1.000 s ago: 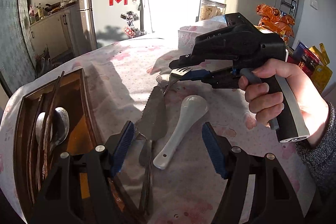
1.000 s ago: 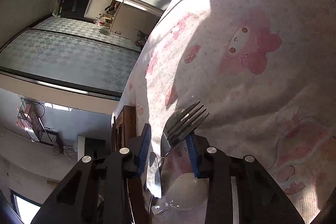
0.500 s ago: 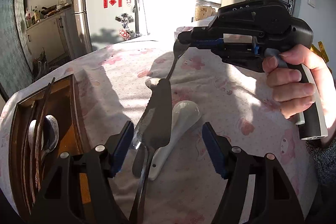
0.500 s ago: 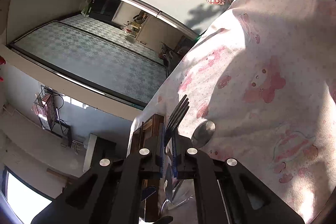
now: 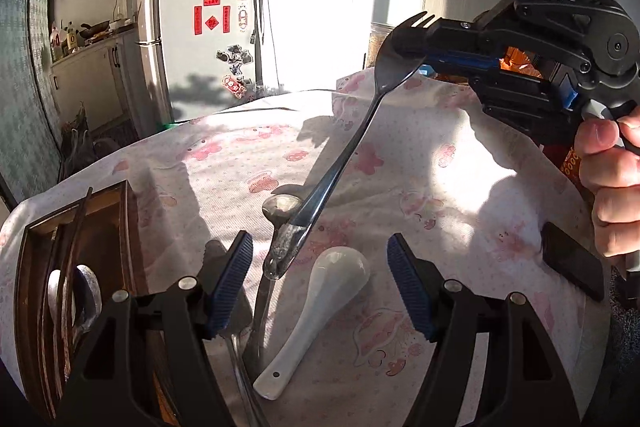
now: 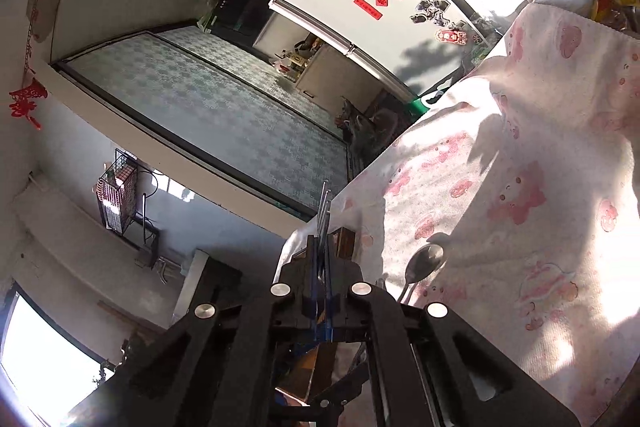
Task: Organize utensils
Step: 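Carry the fork into the wooden tray and open the left gripper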
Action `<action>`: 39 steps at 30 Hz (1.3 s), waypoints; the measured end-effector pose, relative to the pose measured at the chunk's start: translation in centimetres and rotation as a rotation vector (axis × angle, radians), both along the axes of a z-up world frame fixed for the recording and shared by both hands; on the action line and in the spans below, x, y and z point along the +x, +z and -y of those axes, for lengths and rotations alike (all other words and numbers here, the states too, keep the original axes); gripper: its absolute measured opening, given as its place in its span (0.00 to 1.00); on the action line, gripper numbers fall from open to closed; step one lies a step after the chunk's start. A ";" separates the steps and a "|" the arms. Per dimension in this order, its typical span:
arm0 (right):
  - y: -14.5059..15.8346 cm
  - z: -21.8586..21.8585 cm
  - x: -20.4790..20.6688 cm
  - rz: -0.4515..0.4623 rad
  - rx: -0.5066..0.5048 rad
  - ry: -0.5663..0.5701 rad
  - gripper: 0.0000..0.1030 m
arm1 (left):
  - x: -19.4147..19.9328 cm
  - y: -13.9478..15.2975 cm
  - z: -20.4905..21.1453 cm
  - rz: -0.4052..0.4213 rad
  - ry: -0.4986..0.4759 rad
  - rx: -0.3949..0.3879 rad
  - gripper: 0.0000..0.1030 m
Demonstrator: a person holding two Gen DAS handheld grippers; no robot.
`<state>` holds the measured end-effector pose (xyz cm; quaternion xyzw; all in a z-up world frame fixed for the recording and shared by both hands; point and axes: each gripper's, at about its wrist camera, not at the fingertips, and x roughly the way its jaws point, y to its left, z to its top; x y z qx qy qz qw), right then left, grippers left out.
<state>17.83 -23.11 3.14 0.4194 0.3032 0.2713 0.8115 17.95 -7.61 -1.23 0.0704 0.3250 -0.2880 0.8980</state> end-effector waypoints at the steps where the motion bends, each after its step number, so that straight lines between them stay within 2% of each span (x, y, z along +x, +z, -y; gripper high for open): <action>1: 0.1 0.1 -0.2 0.002 0.008 0.008 0.03 | 0.3 -0.1 0.1 -0.003 -0.002 -0.004 0.71; 2: 0.2 0.1 -0.5 0.002 0.018 0.019 0.03 | 0.5 -0.2 0.2 -0.005 -0.006 -0.008 0.70; 5: 0.6 0.0 -0.9 0.003 0.047 0.048 0.03 | 0.9 -0.3 0.2 -0.015 -0.017 -0.018 0.56; 7: 0.9 -0.3 -1.2 0.013 0.064 0.062 0.03 | 0.7 0.0 -0.2 -0.005 -0.011 -0.008 0.38; 8: 1.0 -0.4 -1.2 0.014 0.075 0.070 0.03 | 0.5 0.2 -0.5 0.002 -0.007 0.003 0.34; 9: 1.1 -0.6 -1.1 0.016 0.084 0.078 0.03 | 0.2 0.4 -1.0 0.010 0.000 0.006 0.24; 14: 1.5 -3.9 0.0 0.018 0.095 0.136 0.03 | -1.4 1.7 -4.6 0.035 0.045 0.040 0.24; 19: 1.7 -10.0 2.3 0.003 0.077 0.222 0.02 | -2.2 1.6 -9.8 -0.003 0.132 0.061 0.22; 26: -0.9 -17.3 6.2 -0.074 0.123 0.326 0.03 | -2.9 0.3 -16.6 -0.054 0.274 0.100 0.21; 30: -2.7 -19.9 8.2 -0.128 0.117 0.334 0.04 | -2.0 -0.3 -19.9 -0.103 0.338 0.079 0.22; 33: -4.1 -21.2 9.3 -0.172 0.074 0.322 0.05 | -1.9 -0.9 -21.1 -0.124 0.361 0.085 0.22; 39: -6.1 -22.8 10.2 -0.225 -0.094 0.288 0.10 | -1.9 -1.9 -21.2 -0.146 0.358 0.094 0.22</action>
